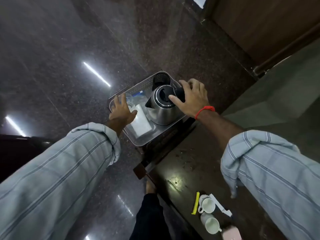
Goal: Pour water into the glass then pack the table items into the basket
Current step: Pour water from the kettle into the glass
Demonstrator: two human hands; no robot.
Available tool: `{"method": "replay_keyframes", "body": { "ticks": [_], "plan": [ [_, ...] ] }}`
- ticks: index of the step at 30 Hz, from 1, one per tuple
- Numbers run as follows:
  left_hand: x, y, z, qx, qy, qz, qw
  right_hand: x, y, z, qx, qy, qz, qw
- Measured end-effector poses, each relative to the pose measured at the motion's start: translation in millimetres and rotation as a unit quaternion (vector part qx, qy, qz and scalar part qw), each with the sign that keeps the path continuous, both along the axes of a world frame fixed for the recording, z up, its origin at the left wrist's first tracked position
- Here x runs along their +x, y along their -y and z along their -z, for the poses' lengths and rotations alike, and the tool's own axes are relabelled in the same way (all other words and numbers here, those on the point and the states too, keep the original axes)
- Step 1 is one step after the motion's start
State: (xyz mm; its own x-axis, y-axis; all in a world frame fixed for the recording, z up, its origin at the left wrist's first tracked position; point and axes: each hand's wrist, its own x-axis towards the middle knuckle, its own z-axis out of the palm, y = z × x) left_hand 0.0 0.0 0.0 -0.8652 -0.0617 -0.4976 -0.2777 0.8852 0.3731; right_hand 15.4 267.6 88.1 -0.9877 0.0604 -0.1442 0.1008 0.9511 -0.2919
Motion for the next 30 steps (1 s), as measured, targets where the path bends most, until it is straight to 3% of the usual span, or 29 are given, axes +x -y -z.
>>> {"method": "replay_keyframes", "body": {
  "ticks": [4,8,14,18,21,25,30],
  "plan": [
    [-6,-3,12,-0.012,0.015,-0.006,1.000,-17,9,11,0.023,0.104,-0.015,0.994],
    [-15,-8,26,-0.022,-0.017,-0.036,0.999,-27,19,22,0.015,0.115,0.014,0.993],
    [-11,3,33,0.053,-0.094,-0.086,0.990,-41,11,13,-0.024,0.171,-0.002,0.985],
    [5,8,28,0.076,-0.117,-0.098,0.985,-60,-21,4,-0.126,0.298,-0.083,0.942],
    [17,11,21,0.077,-0.130,-0.092,0.984,-70,-41,1,-0.084,0.370,-0.141,0.915],
    [37,12,7,0.092,-0.197,-0.065,0.974,-68,-35,11,0.021,0.305,-0.159,0.939],
    [62,16,-7,0.093,-0.233,-0.046,0.967,-63,-22,25,-0.005,0.214,-0.093,0.972]
  ]
}}
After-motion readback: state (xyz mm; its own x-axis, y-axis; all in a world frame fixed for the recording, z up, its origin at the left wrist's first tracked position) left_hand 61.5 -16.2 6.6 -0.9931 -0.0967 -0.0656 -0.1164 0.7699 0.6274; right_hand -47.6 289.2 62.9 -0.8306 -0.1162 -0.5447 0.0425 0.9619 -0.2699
